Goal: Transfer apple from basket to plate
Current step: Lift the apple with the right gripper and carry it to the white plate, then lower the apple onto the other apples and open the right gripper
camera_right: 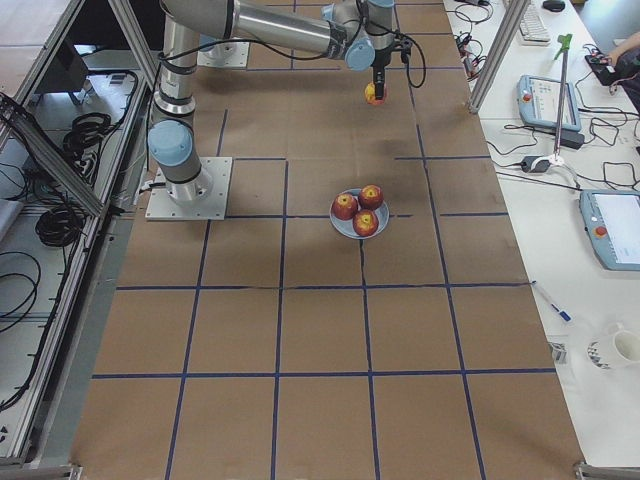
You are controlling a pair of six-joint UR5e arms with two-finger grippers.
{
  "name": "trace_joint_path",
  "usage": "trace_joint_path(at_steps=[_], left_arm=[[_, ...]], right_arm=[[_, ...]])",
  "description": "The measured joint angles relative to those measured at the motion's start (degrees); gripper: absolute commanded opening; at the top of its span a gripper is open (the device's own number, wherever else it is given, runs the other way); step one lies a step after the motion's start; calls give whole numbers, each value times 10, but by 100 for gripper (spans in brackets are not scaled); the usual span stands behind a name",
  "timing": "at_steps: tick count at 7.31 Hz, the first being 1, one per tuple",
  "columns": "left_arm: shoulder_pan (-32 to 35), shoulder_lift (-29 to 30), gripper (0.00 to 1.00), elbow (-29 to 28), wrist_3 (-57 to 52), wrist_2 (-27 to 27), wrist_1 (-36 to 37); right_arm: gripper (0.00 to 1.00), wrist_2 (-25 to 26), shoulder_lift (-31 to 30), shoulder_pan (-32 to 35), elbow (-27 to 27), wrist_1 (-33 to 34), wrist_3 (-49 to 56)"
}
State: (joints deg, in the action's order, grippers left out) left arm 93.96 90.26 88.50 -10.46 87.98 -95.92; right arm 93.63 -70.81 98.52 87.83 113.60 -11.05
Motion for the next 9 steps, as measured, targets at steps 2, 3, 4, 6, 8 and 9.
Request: trace_joint_path(at_steps=[2, 3, 4, 6, 8, 9], left_arm=[[0, 0, 99, 0, 0, 0, 0], [0, 0, 99, 0, 0, 0, 0], [0, 0, 99, 0, 0, 0, 0], [0, 0, 99, 0, 0, 0, -1], [0, 0, 99, 0, 0, 0, -1], [0, 0, 99, 0, 0, 0, -1]], right_arm=[[52, -1, -50, -105, 22, -39, 156], [52, -5, -62, -157, 39, -42, 222], [52, -9, -68, -201, 55, -41, 274], [52, -31, -67, -268, 89, -25, 354], [52, -45, -55, -306, 116, 23, 403], [52, -47, -42, -313, 124, 49, 414]])
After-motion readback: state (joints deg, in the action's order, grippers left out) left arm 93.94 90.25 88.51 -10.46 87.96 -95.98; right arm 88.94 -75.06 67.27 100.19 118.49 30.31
